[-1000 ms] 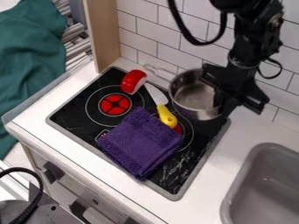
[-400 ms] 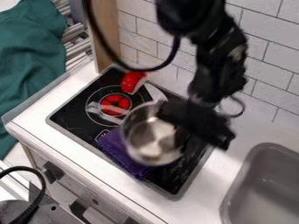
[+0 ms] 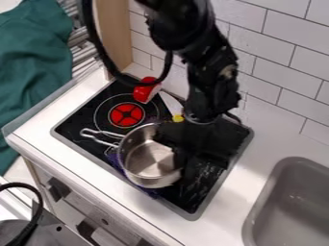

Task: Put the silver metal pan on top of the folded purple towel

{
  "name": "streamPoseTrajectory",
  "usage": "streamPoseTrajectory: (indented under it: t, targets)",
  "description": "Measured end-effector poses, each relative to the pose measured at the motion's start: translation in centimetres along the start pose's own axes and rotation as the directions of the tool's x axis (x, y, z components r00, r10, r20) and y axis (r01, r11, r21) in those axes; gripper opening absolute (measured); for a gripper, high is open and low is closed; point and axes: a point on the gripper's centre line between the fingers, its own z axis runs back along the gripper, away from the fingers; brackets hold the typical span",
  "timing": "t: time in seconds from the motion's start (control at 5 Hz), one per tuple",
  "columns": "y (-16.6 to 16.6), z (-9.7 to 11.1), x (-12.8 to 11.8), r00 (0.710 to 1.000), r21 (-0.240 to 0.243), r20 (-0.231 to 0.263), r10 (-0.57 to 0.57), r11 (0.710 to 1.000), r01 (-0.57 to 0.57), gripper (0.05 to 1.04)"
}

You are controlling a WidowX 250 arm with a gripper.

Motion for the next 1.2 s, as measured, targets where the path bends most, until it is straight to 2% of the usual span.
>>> streamPoseTrajectory:
  t: [0.2, 0.4, 0.6, 0.8, 1.0, 1.2]
  targets:
    - [0.6, -0.6, 1.1, 1.000, -0.005, 0.009, 0.012, 1.000, -0.012, 0.058]
    - [0.5, -1.0, 1.7, 1.000, -0.002, -0.005, -0.005, 1.000, 0.005, 0.058]
    - [0.2, -1.3, 2.0, 1.000, -0.018, 0.005, -0.009, 1.000, 0.009, 0.081]
    - [0.3, -1.2, 1.9, 1.000, -0.009, -0.001, -0.013, 1.000, 0.013, 0.231]
    - [0.3, 0.7, 2.8, 0.999, -0.004, 0.047, -0.027, 1.000, 0.027, 0.494]
    - [-0.1, 1.7, 3.5, 0.997, 0.017, 0.052, -0.060, 0.998, 0.059, 0.811]
